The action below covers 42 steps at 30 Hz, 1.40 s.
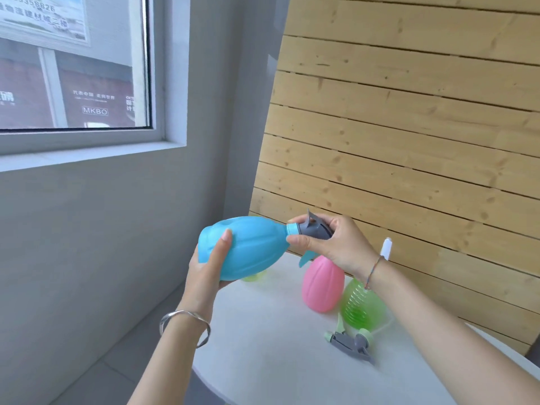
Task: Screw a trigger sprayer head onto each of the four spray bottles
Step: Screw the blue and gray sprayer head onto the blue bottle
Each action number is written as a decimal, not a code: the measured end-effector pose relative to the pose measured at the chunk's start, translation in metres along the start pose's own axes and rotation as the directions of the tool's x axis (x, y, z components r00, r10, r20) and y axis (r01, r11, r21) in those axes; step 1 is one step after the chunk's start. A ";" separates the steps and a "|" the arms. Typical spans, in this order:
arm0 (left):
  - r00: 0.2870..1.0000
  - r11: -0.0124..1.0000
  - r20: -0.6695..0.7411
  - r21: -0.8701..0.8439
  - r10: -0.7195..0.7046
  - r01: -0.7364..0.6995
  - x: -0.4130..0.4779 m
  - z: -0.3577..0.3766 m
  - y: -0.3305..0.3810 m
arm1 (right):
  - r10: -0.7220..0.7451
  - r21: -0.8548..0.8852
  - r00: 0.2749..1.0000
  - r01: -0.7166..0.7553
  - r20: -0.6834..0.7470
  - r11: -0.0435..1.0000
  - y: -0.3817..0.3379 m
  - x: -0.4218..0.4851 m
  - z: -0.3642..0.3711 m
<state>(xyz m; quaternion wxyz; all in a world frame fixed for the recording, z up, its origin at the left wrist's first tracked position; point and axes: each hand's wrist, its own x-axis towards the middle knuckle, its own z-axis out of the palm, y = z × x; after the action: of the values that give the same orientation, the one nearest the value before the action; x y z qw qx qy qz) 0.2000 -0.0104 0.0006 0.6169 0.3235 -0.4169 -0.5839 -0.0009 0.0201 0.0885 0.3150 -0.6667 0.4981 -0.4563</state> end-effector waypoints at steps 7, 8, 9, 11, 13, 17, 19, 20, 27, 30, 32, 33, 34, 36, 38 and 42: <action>0.984 0.995 -0.177 -0.088 0.035 -0.051 0.002 0.004 -0.005 | 0.182 0.212 0.876 -0.094 -0.446 0.973 0.011 0.008 0.033; 0.983 0.995 -0.178 -0.083 0.044 -0.060 0.001 0.004 -0.007 | 0.269 0.343 0.901 -0.147 -0.341 0.928 0.012 0.008 0.037; 0.984 0.995 -0.172 -0.072 0.050 -0.063 0.001 0.005 -0.009 | 0.317 0.434 0.918 -0.191 -0.239 0.881 0.013 0.009 0.040; 0.988 0.997 -0.144 -0.032 0.063 -0.068 0.001 0.005 -0.014 | 0.355 0.600 0.928 -0.220 -0.114 0.769 0.011 0.014 0.041; 0.990 0.997 -0.114 0.011 0.080 -0.080 0.001 0.006 -0.019 | 0.388 0.719 0.917 -0.204 -0.099 0.665 0.007 0.022 0.040; 0.990 0.985 -0.032 0.111 0.137 -0.133 0.000 0.009 -0.023 | 0.485 0.768 0.864 -0.218 -0.136 0.603 -0.003 0.035 0.037; 0.995 0.981 0.024 0.167 0.094 -0.096 0.001 0.008 -0.024 | 0.486 0.765 0.861 -0.209 -0.153 0.610 -0.003 0.040 0.033; 0.998 0.978 0.037 0.199 0.049 -0.055 0.002 0.007 -0.025 | 0.469 0.759 0.868 -0.196 -0.160 0.621 -0.003 0.042 0.031; 0.977 0.829 -0.180 0.526 -0.110 0.190 0.014 -0.016 -0.028 | 0.354 0.535 0.899 -0.172 -0.258 0.827 0.015 0.053 0.023; 0.986 0.748 -0.113 0.642 -0.121 0.165 0.017 -0.020 -0.031 | 0.334 0.427 0.902 -0.198 -0.272 0.882 0.033 0.057 0.022; 0.988 0.725 -0.093 0.671 -0.127 0.157 0.020 -0.020 -0.032 | 0.365 0.380 0.890 -0.248 -0.275 0.891 0.046 0.062 0.023; 0.988 0.721 -0.091 0.675 -0.128 0.156 0.021 -0.019 -0.033 | 0.384 0.372 0.882 -0.271 -0.273 0.888 0.052 0.064 0.024; 0.987 0.720 -0.094 0.676 -0.127 0.157 0.023 -0.019 -0.034 | 0.394 0.369 0.879 -0.284 -0.269 0.885 0.057 0.066 0.024; 0.988 0.720 -0.098 0.676 -0.121 0.156 0.025 -0.017 -0.035 | 0.397 0.360 0.877 -0.291 -0.271 0.886 0.068 0.071 0.025; 0.989 0.719 -0.093 0.679 -0.114 0.146 0.027 -0.015 -0.036 | 0.398 0.333 0.876 -0.303 -0.272 0.893 0.077 0.078 0.026; 0.991 0.721 -0.084 0.680 -0.105 0.134 0.030 -0.014 -0.039 | 0.391 0.284 0.875 -0.313 -0.285 0.906 0.090 0.087 0.027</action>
<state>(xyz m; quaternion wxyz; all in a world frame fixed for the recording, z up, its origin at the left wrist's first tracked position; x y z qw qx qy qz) 0.1938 -0.0460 -0.0362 0.4236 0.5654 -0.5687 -0.4213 -0.0025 -0.0915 0.0250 0.3786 -0.4358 0.6018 -0.5518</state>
